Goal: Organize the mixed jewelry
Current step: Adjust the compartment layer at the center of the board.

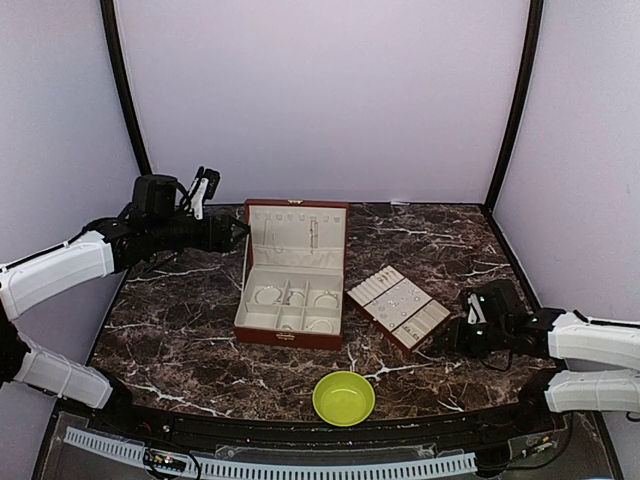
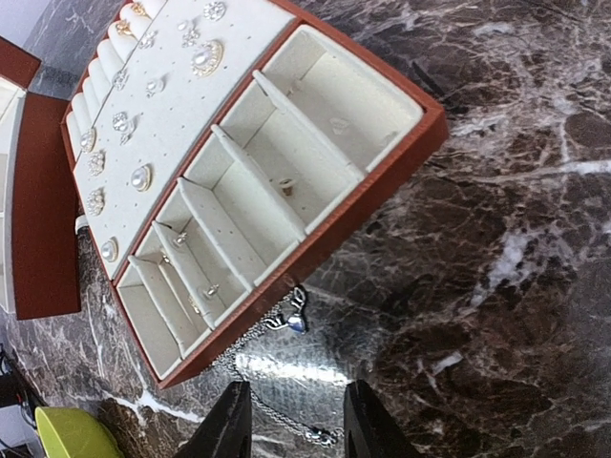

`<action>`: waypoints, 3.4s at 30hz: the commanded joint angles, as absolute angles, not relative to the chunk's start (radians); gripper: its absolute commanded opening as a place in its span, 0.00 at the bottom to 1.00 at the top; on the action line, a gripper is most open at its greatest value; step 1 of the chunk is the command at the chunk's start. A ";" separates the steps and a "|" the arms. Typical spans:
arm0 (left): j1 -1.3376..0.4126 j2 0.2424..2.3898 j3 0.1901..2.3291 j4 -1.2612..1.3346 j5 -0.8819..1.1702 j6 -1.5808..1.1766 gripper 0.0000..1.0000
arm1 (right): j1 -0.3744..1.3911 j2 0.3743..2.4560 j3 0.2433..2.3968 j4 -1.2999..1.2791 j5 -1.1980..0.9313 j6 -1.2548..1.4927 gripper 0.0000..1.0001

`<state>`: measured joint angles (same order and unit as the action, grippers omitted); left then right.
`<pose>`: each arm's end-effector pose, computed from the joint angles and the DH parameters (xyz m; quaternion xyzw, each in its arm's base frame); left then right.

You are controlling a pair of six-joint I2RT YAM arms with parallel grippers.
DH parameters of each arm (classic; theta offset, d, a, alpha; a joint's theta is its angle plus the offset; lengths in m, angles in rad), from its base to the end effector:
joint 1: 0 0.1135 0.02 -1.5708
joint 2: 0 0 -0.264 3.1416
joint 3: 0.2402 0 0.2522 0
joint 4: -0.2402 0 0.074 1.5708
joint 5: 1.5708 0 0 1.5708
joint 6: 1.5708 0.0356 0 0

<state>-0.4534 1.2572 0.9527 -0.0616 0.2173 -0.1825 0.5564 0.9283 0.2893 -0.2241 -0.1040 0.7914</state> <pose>0.2590 -0.1347 0.3095 0.1715 0.8033 -0.2610 0.5071 0.1385 0.0905 0.1438 0.0919 0.9324 0.2540 0.2400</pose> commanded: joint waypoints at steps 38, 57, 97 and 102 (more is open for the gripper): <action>-0.449 1.174 0.966 -0.082 0.194 -0.145 0.84 | 0.647 0.908 0.216 -0.363 -0.557 0.857 0.42; -0.389 1.215 0.967 -0.070 0.270 -0.160 0.84 | 0.648 0.963 0.580 -0.631 -0.057 0.671 0.32; -0.375 1.206 0.947 -0.050 0.282 -0.173 0.81 | 0.695 1.352 0.595 -0.353 0.159 0.726 0.19; -0.375 1.205 0.951 -0.053 0.296 -0.176 0.81 | 0.696 1.396 0.610 -0.325 0.158 0.708 0.19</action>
